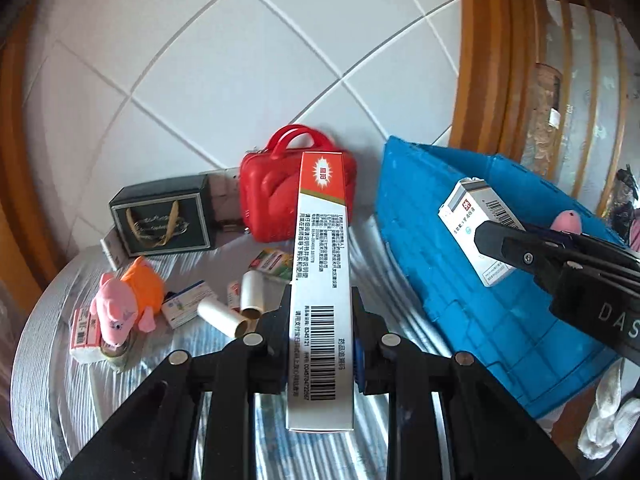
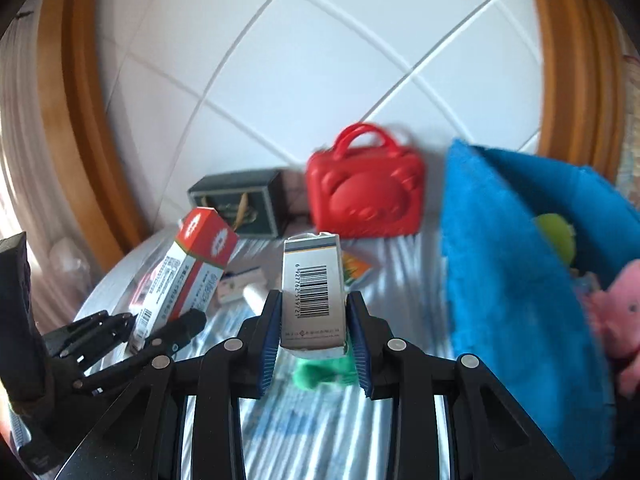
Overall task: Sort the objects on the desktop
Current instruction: 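Carry both boxes in the tools over the blue bin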
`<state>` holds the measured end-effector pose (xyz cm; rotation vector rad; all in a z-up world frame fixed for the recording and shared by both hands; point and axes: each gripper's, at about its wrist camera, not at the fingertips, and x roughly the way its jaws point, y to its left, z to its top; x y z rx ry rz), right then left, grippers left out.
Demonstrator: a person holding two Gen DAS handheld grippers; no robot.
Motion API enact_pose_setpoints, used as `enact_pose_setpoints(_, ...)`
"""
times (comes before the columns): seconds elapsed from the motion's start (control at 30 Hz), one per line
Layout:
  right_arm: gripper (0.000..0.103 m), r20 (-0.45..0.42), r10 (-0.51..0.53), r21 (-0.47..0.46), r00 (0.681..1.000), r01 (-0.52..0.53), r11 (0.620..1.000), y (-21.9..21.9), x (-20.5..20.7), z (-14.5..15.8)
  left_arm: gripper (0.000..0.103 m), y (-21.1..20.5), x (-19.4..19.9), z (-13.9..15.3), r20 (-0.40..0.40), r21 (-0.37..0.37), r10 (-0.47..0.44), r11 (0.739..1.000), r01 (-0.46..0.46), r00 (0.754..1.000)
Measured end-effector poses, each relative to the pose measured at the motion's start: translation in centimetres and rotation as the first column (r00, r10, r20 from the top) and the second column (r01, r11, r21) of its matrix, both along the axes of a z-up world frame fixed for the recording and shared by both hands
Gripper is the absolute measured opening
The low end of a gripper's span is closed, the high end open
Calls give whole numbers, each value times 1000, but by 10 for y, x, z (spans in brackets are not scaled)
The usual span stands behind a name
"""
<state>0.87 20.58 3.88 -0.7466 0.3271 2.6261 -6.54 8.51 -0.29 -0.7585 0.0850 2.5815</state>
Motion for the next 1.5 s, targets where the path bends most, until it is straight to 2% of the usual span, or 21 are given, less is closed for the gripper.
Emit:
enact_pose_setpoints(0.13,32,-55,-109,36,993,111,993,37,57,26,23,63,26,35,-59,33,-102,994,104,993)
enact_pose_setpoints(0.3,32,-85,-247,62,965,253,966,86,129,33,23,149,51,61,-81,34,-208,977,212,975)
enact_pose_setpoints(0.47,32,-73,-343,58,936,347,936,135,180,25,23,229,79,65,-57,0,-309,951,309,949)
enact_pose_setpoints(0.63,32,-51,-397,25,917,398,917,172,208,8,23,283,96,57,-30,-53,-347,937,345,937)
enact_pose_setpoints(0.77,32,-38,-407,0,913,407,913,187,225,-3,23,301,93,46,-5,-81,-349,934,347,937)
enact_pose_setpoints(1.13,32,19,-415,20,910,414,910,204,222,-20,24,311,83,39,20,-125,-310,943,310,951)
enact_pose_setpoints(1.17,32,23,-416,20,909,415,909,208,222,-22,33,310,82,38,18,-124,-307,944,307,951)
enact_pose_setpoints(1.2,32,29,-418,20,908,417,909,209,222,-24,46,308,81,38,15,-125,-303,945,302,953)
enact_pose_setpoints(1.27,33,36,-419,15,907,419,908,211,223,-27,63,305,83,40,0,-115,-299,948,297,954)
enact_pose_setpoints(1.3,33,38,-421,14,906,421,907,211,223,-28,67,302,84,41,-11,-113,-297,949,294,955)
enact_pose_setpoints(1.4,37,37,-427,15,904,427,904,213,224,-27,67,296,83,43,-15,-105,-293,951,290,956)
enact_pose_setpoints(1.43,41,36,-431,18,902,430,903,212,224,-26,67,294,82,43,-12,-99,-292,952,289,956)
enact_pose_setpoints(1.5,60,31,-440,17,898,440,898,212,227,-25,67,287,81,45,-13,-88,-284,955,282,959)
